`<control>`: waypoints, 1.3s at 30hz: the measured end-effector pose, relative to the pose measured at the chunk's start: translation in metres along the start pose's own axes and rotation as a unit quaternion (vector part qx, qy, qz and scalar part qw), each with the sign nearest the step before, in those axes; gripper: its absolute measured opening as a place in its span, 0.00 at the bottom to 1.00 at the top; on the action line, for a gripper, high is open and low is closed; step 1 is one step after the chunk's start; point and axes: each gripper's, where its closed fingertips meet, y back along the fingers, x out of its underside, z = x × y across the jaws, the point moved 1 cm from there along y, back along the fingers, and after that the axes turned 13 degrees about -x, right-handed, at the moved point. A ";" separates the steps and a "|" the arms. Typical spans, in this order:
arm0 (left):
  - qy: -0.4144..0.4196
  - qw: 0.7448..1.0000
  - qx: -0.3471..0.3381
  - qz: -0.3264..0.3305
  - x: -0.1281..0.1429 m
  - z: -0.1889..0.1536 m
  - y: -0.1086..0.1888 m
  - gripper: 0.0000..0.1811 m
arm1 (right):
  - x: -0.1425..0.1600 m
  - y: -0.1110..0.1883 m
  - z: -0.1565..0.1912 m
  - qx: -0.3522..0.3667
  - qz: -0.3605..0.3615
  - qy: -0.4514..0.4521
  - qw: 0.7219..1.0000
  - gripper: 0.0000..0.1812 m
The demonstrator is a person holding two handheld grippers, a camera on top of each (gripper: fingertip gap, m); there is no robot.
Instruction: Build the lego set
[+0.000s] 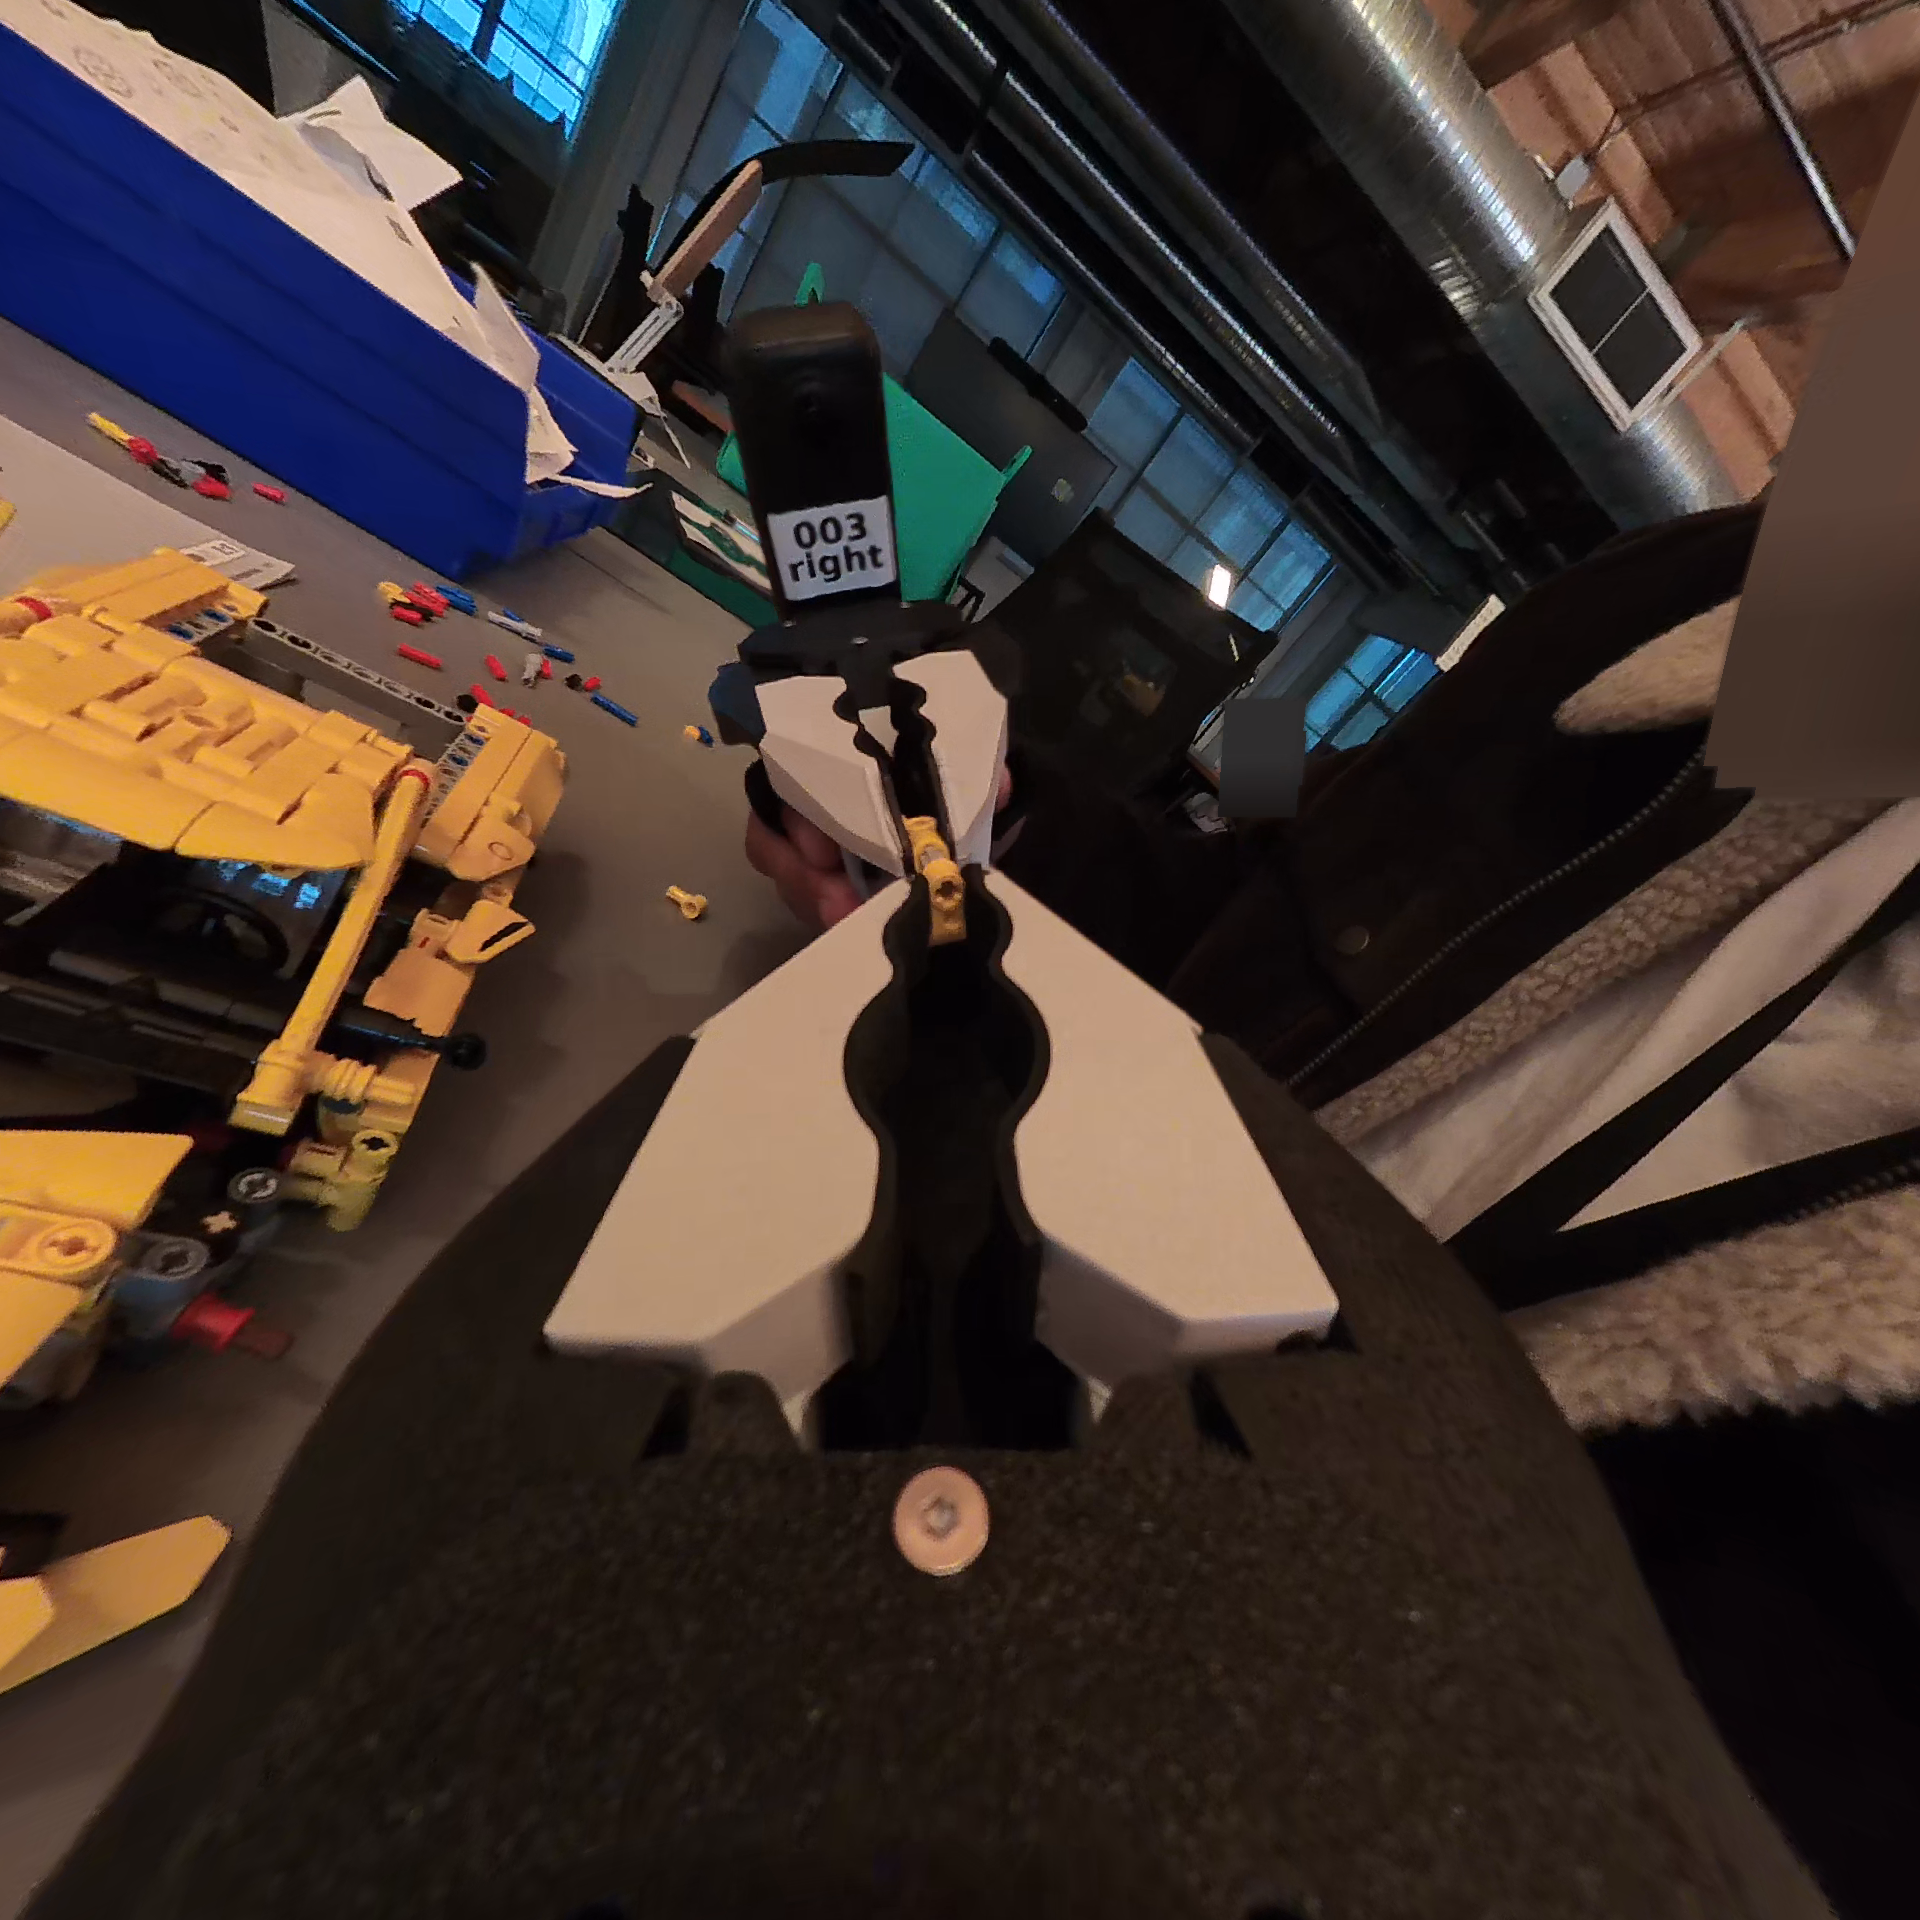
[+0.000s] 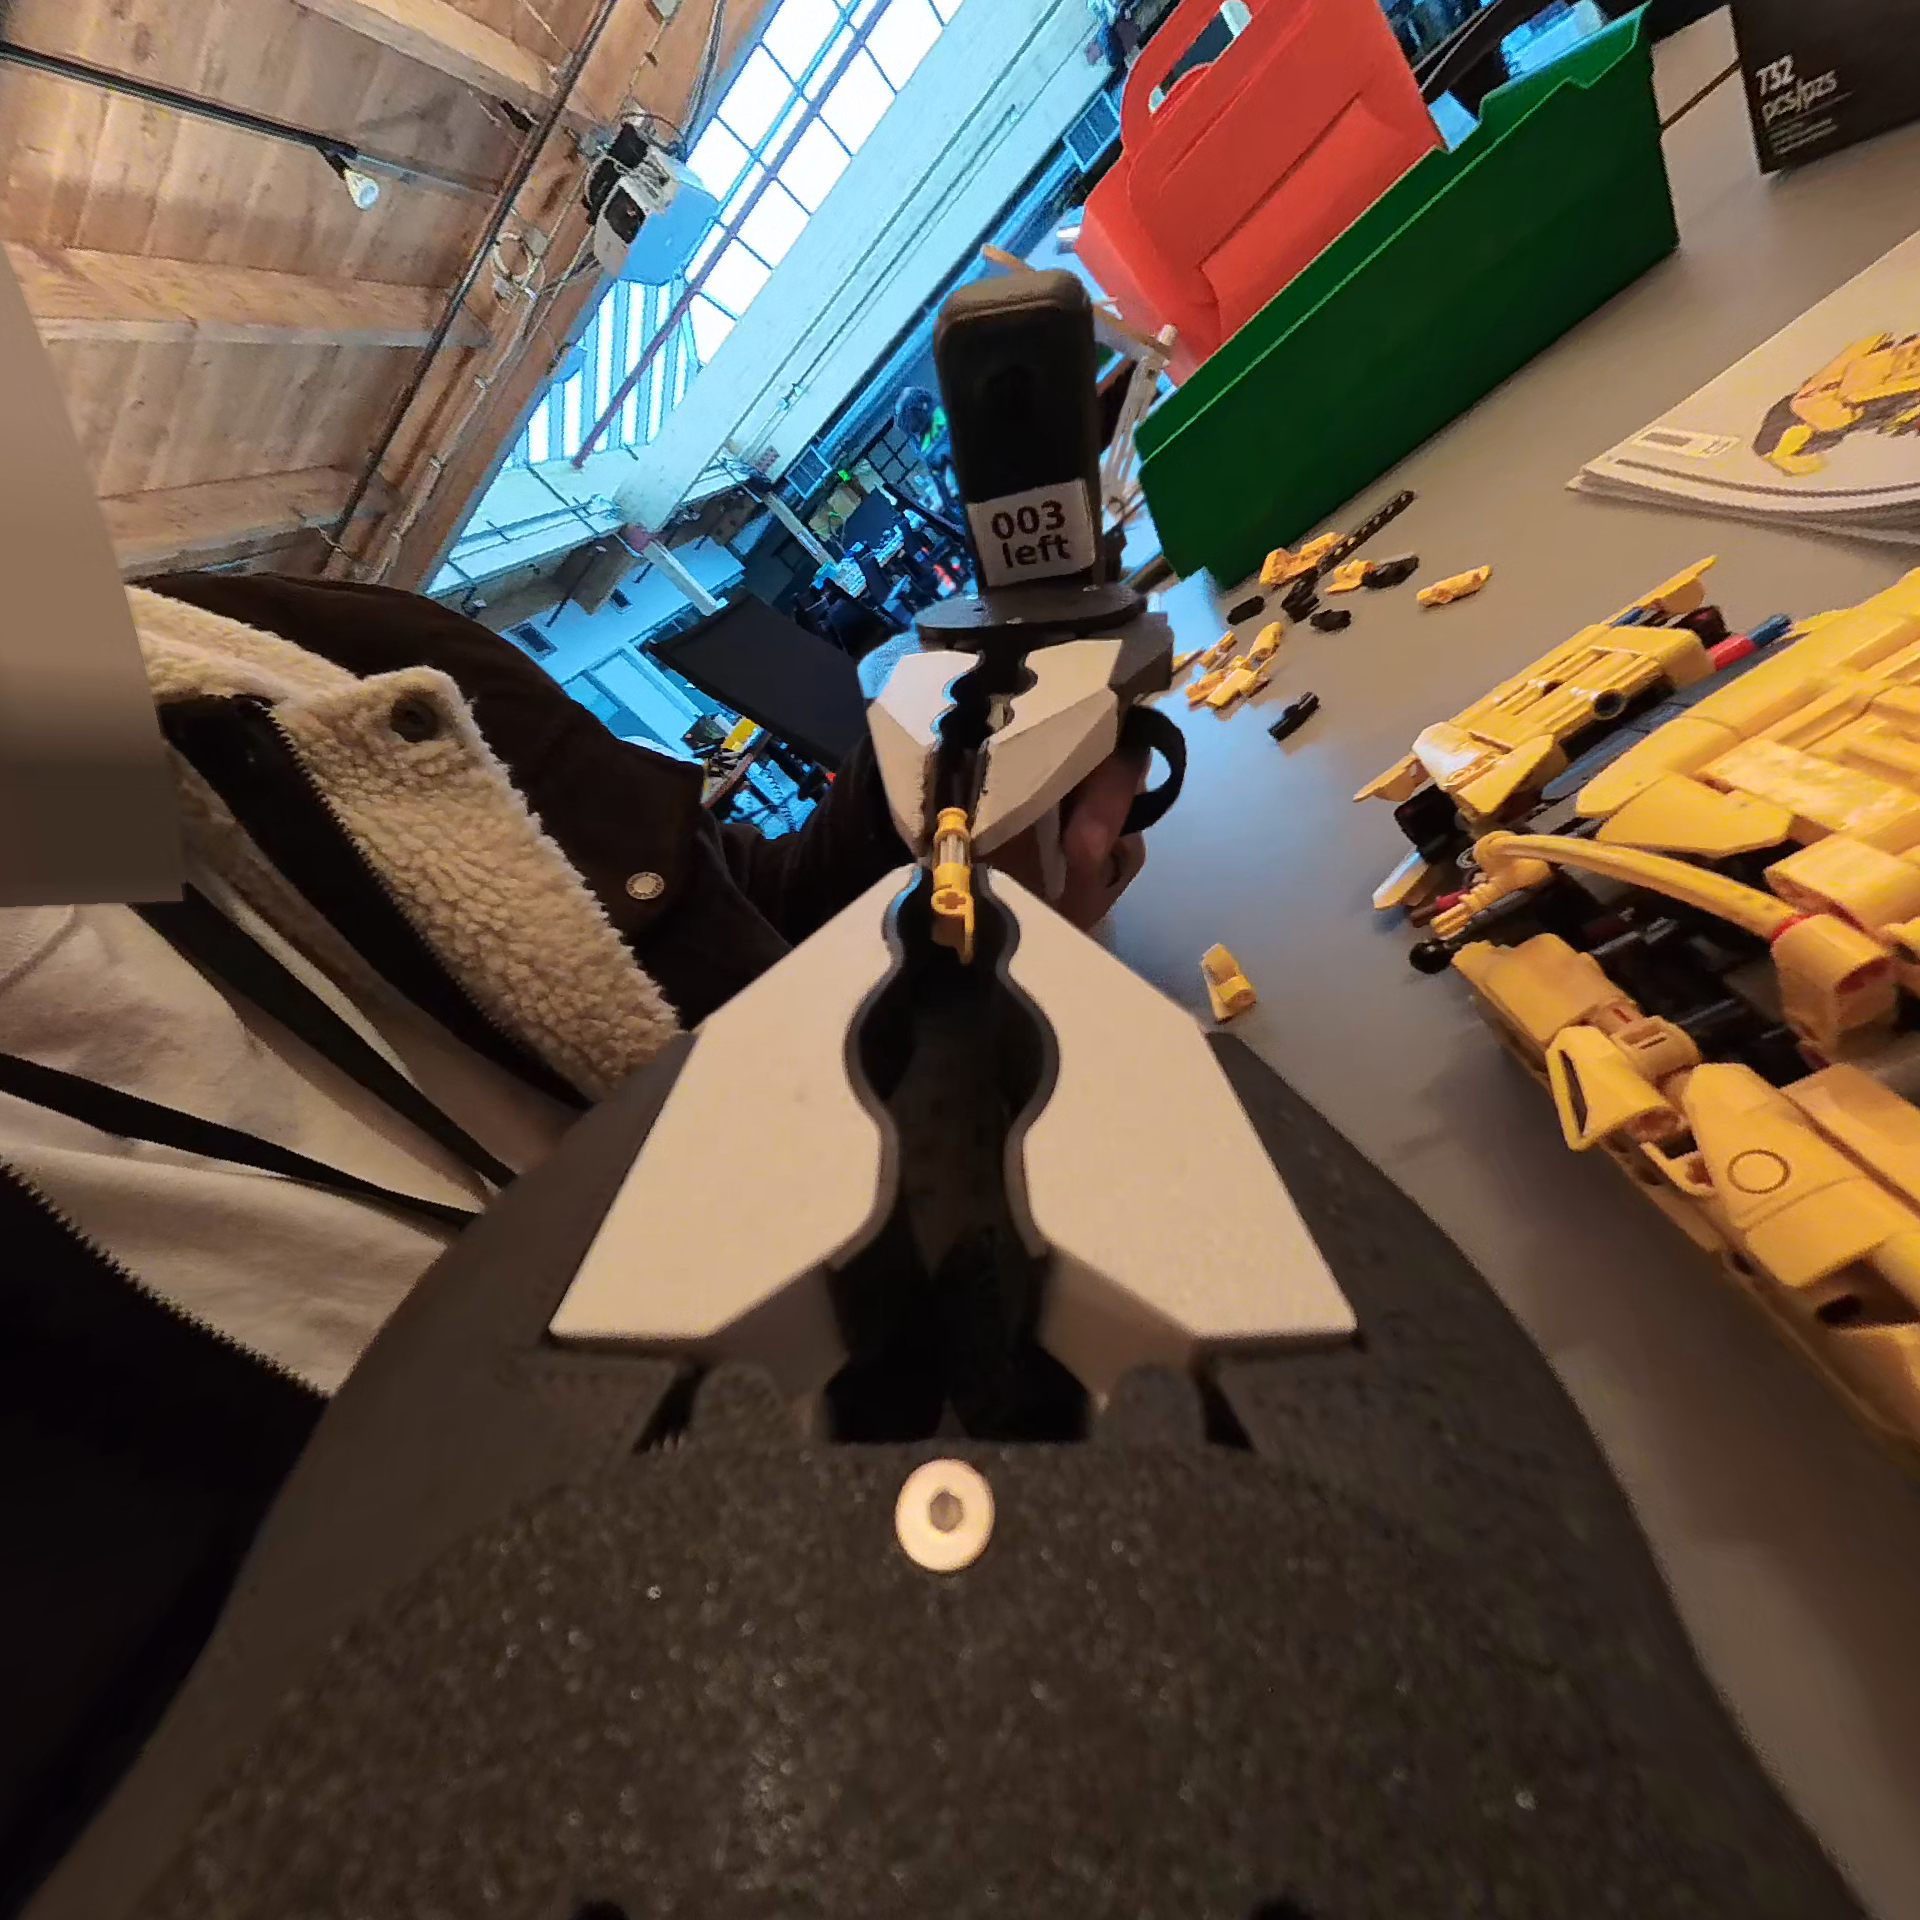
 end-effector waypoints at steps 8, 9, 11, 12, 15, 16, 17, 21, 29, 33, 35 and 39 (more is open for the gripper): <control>-0.038 0.999 -0.016 0.028 0.008 0.001 -0.002 0.04 | 0.002 0.001 -0.002 0.009 0.005 0.002 1.000 0.04; -0.047 0.998 -0.024 0.028 0.008 0.002 -0.002 0.04 | 0.001 0.002 -0.003 0.017 -0.001 0.012 1.000 0.04; -0.061 0.998 -0.029 0.020 0.004 0.001 -0.001 0.04 | -0.001 0.001 -0.003 0.024 0.001 0.034 0.999 0.05; -0.063 0.998 -0.025 0.020 0.004 0.000 -0.002 0.04 | -0.002 0.000 -0.001 0.024 0.002 0.044 0.999 0.04; -0.062 0.998 -0.019 0.017 0.004 -0.003 -0.002 0.04 | -0.001 -0.003 0.001 0.014 0.003 0.040 0.999 0.04; -0.063 0.998 -0.022 0.018 0.005 -0.002 -0.002 0.04 | 0.000 -0.003 0.000 0.020 0.008 0.045 0.999 0.04; -0.064 0.998 -0.023 0.017 0.005 -0.002 -0.002 0.04 | 0.000 -0.003 0.001 0.022 0.011 0.051 0.998 0.04; -0.075 0.997 -0.024 0.007 0.002 -0.004 -0.001 0.04 | -0.002 -0.004 0.002 0.033 0.010 0.073 0.997 0.04; -0.081 0.996 -0.025 0.008 0.003 -0.005 -0.002 0.04 | 0.001 -0.004 0.004 0.026 0.023 0.072 0.997 0.04; -0.099 0.994 -0.031 0.014 0.006 -0.006 -0.002 0.03 | 0.005 -0.004 0.004 0.021 0.030 0.069 0.997 0.04; -0.109 0.994 -0.028 0.018 0.008 -0.008 -0.002 0.03 | 0.007 -0.005 0.005 0.016 0.032 0.068 0.997 0.04; -0.115 0.993 -0.023 0.029 0.012 -0.009 -0.003 0.03 | 0.012 -0.006 0.006 0.010 0.048 0.067 0.997 0.04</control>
